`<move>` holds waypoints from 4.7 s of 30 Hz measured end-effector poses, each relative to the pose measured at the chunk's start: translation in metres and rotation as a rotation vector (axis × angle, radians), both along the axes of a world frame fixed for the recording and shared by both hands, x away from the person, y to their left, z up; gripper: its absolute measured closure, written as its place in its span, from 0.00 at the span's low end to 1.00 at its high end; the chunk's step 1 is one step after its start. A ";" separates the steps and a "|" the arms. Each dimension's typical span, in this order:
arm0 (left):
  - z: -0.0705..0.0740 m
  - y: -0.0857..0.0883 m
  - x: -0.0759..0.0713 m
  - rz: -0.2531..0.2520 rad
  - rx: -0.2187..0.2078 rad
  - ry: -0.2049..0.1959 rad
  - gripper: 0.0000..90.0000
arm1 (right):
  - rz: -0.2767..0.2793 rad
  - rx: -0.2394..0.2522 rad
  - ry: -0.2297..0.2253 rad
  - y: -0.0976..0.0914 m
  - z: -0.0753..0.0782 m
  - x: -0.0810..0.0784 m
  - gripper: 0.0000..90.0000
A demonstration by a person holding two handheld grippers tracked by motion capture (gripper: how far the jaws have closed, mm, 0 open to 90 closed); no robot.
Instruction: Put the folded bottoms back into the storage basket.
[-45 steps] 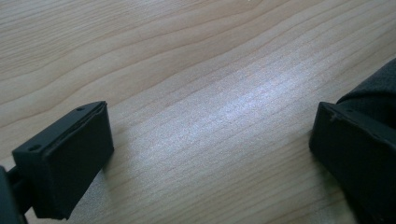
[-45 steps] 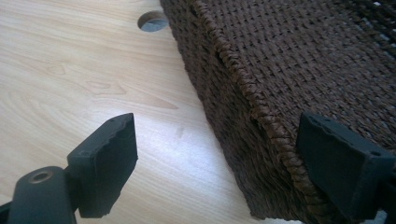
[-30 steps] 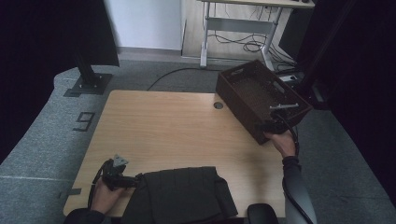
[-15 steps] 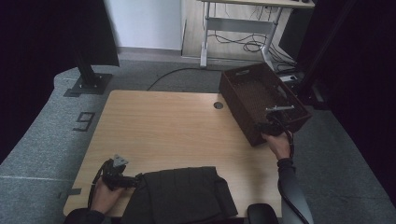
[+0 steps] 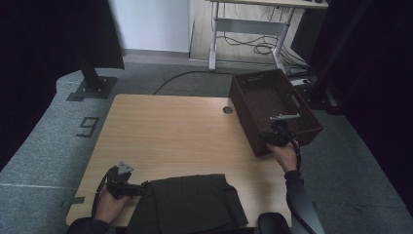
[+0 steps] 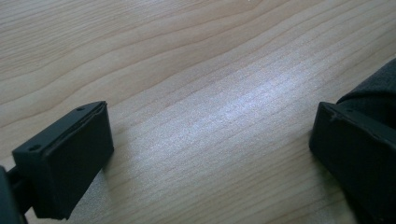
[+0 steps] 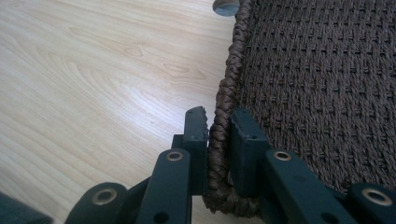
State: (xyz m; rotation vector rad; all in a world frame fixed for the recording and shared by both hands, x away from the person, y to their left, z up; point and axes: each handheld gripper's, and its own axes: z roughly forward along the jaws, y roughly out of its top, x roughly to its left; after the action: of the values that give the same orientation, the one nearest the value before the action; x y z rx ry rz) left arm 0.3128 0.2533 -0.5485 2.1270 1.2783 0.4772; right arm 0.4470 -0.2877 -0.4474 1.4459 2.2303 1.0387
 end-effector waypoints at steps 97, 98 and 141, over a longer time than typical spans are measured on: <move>0.000 -0.001 0.000 -0.001 0.000 0.000 0.00 | 0.315 -0.009 -0.033 0.117 0.000 -0.056 0.79; 0.000 -0.001 0.000 -0.002 0.001 0.000 0.00 | 0.311 -0.012 -0.038 0.113 0.000 -0.056 0.78; 0.000 -0.002 0.000 -0.002 0.001 0.000 0.00 | -0.046 -0.134 -0.093 0.026 0.010 -0.059 0.18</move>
State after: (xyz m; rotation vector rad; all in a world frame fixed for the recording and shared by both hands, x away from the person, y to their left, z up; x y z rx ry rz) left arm 0.3125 0.2513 -0.5485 2.1293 1.2768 0.4771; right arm 0.3878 -0.2620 -0.4375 1.3575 2.1469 0.9041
